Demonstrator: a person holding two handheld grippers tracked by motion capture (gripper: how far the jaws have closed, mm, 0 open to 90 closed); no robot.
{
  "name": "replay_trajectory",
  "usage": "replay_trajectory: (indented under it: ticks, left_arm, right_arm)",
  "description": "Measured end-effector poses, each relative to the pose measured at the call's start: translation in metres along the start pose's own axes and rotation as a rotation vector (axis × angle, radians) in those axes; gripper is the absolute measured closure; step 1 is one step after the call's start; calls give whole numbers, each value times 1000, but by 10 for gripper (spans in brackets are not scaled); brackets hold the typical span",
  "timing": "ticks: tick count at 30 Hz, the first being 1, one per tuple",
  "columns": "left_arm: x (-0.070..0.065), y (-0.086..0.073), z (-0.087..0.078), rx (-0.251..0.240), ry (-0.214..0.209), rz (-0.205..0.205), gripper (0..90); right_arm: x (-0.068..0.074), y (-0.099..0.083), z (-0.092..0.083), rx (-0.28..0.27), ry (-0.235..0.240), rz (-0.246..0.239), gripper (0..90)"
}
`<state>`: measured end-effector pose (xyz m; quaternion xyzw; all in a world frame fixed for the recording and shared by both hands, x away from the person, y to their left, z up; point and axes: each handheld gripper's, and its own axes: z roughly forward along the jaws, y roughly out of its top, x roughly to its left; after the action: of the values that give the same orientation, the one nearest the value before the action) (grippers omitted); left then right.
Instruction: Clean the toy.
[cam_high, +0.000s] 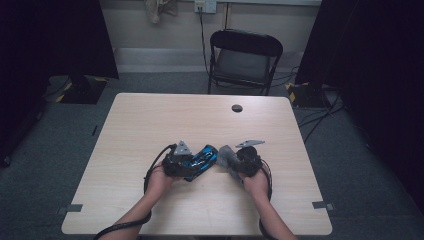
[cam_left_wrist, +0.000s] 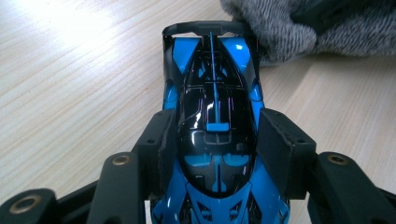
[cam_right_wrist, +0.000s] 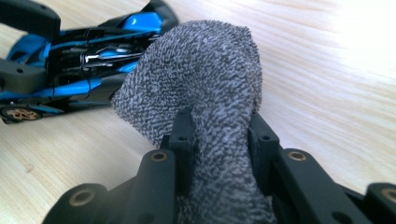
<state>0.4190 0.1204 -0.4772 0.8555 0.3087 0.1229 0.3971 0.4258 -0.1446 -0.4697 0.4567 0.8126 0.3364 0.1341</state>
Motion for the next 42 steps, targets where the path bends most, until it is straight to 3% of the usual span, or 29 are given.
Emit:
replay_trajectory:
  ticks: [8,27,42]
  left_arm:
    - [0,-2,-1,-13,-1,4,483]
    - [-2,-2,-1,-9,17,18,484]
    - [-2,-2,0,-10,17,16,484]
  right_arm:
    - [15,-3,8,16,-11,-20,696]
    - [48,-12,4,31,27,-78,714]
    - [70,-14,4,47,113,-139,724]
